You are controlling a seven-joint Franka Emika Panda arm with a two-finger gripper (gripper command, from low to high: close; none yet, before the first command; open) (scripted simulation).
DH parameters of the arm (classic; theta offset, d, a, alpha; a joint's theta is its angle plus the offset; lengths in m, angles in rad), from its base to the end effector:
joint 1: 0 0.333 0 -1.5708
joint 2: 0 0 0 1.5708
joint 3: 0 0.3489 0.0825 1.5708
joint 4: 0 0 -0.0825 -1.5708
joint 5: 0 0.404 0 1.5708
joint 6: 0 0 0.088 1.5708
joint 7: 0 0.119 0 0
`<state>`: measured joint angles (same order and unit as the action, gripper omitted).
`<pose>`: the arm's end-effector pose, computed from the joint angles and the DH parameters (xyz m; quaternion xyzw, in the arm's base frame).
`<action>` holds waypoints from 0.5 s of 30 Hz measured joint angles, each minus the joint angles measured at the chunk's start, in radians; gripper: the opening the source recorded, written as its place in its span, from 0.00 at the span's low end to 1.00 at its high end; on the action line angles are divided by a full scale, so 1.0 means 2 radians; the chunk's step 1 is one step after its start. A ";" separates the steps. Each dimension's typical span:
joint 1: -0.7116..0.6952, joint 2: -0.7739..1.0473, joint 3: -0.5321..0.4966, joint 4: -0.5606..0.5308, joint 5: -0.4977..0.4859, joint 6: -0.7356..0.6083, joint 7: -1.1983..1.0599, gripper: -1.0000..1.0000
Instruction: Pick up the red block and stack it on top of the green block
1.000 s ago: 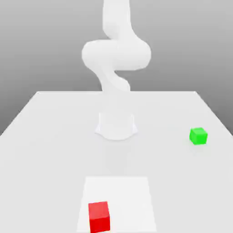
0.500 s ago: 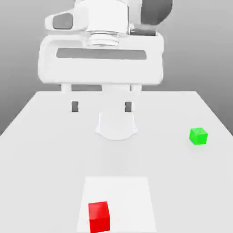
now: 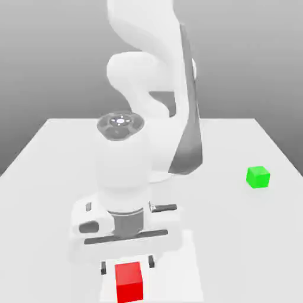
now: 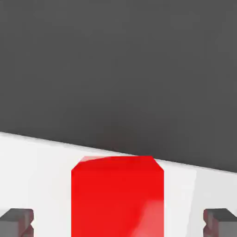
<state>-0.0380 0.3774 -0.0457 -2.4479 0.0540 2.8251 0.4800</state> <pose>0.4953 -0.0456 0.1499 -0.9536 0.3012 -0.0003 0.0001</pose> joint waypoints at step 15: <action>0.035 -0.105 0.033 -0.033 -0.008 -0.071 -0.004 0.00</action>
<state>0.0329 0.1676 0.0202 -2.5147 0.0374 2.6834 0.4713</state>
